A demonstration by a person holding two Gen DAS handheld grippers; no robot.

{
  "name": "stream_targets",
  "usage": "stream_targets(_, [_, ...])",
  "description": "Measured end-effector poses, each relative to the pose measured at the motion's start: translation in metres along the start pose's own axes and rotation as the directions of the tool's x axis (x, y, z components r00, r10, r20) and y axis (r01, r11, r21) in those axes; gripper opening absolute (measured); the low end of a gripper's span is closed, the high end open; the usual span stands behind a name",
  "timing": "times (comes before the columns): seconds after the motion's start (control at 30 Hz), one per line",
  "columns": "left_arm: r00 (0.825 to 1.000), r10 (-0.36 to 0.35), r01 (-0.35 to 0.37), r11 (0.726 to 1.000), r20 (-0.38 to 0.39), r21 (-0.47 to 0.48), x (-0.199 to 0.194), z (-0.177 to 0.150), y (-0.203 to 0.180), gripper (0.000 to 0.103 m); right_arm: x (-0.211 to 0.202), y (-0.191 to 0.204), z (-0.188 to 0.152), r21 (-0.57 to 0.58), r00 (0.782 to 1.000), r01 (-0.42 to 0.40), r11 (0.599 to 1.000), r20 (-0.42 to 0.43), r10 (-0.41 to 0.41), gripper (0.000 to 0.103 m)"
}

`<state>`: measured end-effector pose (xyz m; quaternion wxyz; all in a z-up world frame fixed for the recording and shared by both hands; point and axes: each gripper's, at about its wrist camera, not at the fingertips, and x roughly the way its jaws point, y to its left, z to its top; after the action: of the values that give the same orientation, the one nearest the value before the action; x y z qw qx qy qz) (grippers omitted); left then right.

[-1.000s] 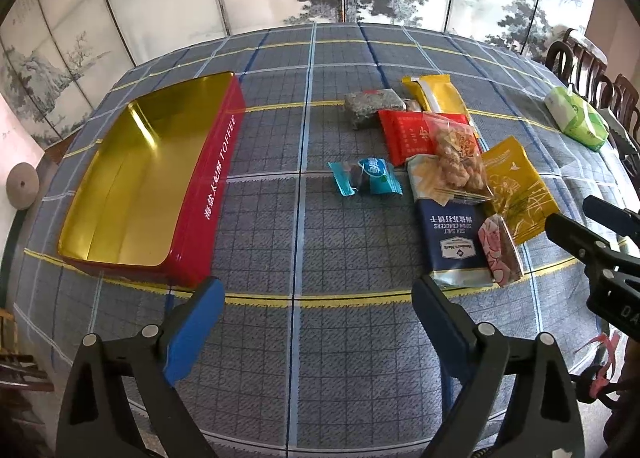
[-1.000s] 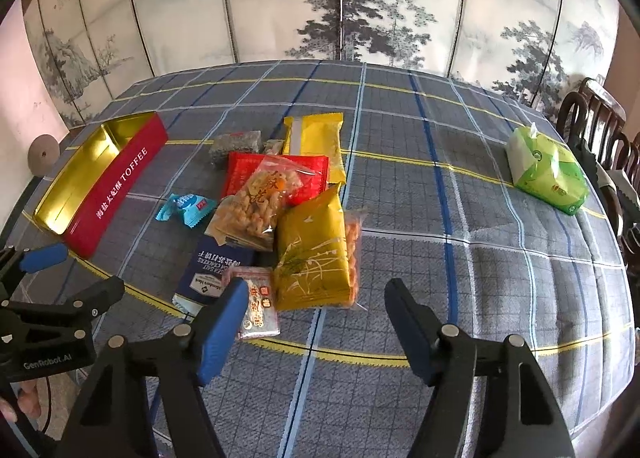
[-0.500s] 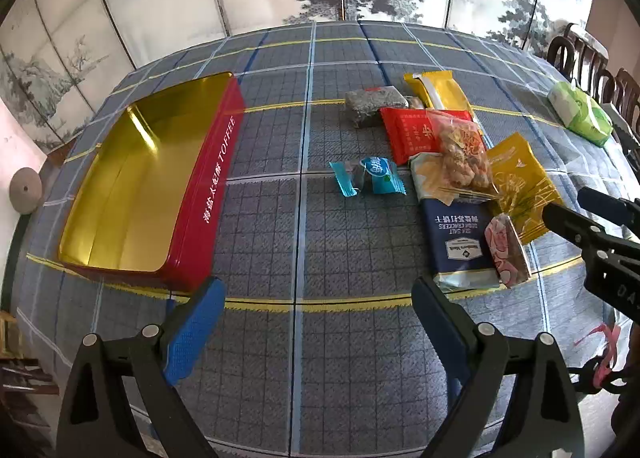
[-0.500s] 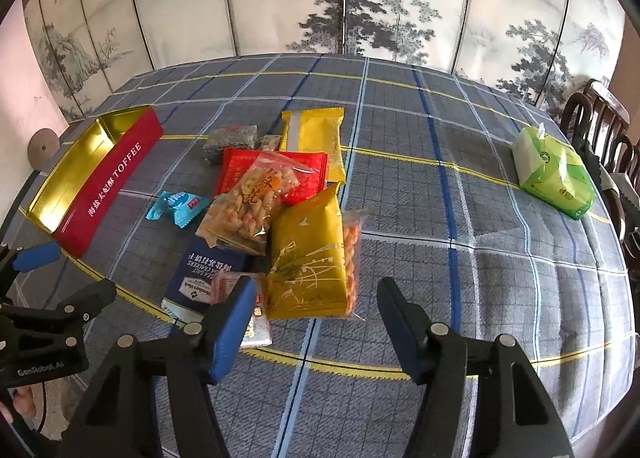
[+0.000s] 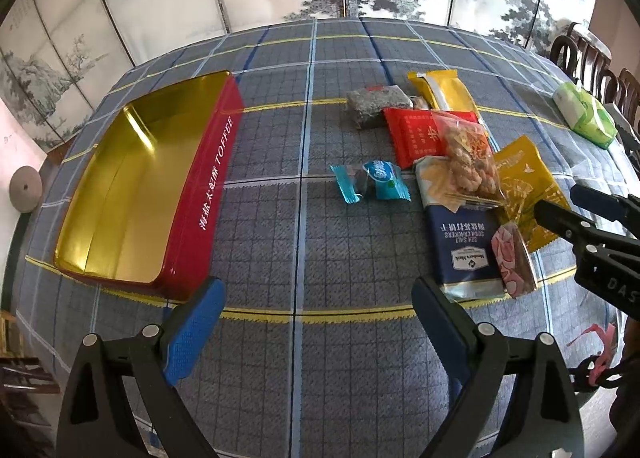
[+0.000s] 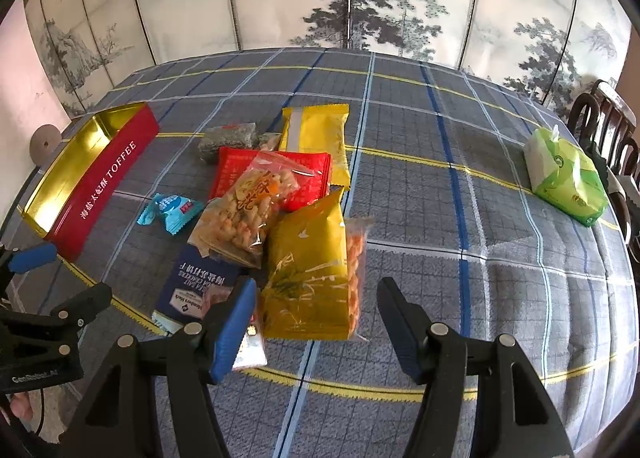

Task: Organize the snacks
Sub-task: 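Move the right tool toward the yellow chip bag and grasp it, then grasp the blue-wrapped candy with the left tool while the right tool holds the yellow bag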

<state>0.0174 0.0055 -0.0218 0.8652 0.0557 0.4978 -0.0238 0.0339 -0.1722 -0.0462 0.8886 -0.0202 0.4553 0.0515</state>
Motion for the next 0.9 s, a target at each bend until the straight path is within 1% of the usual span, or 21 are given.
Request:
stream_targets(0.3, [1.000,-0.008,0.008,1.000,-0.003,-0.003,0.003,0.006,0.001,0.093,0.011,0.001,0.006,-0.025,1.000,-0.013,1.000,-0.010,0.012,0.063])
stream_targets(0.4, [1.000,-0.009,0.009,1.000,-0.005,-0.004,0.006,0.009,0.001,0.093,0.014,0.000,0.007,-0.033,1.000,-0.020,0.999,-0.017,0.019,0.059])
stream_targets(0.47, [1.000,-0.007,0.007,1.000,-0.004,-0.001,0.007,0.011,0.002,0.093,0.017,-0.001,0.007,-0.029,0.999,-0.035,0.999,-0.026,0.034,0.051])
stream_targets(0.53, [1.000,-0.009,0.009,1.000,-0.003,0.002,0.009,0.012,0.002,0.093,0.020,-0.002,0.007,-0.024,0.998,-0.049,0.998,-0.038,0.048,0.048])
stream_targets(0.9, [1.000,-0.015,0.015,1.000,-0.006,-0.004,0.017,0.017,0.004,0.093,0.030,-0.006,0.015,-0.028,0.996,-0.078,0.997,-0.044,0.077,0.048])
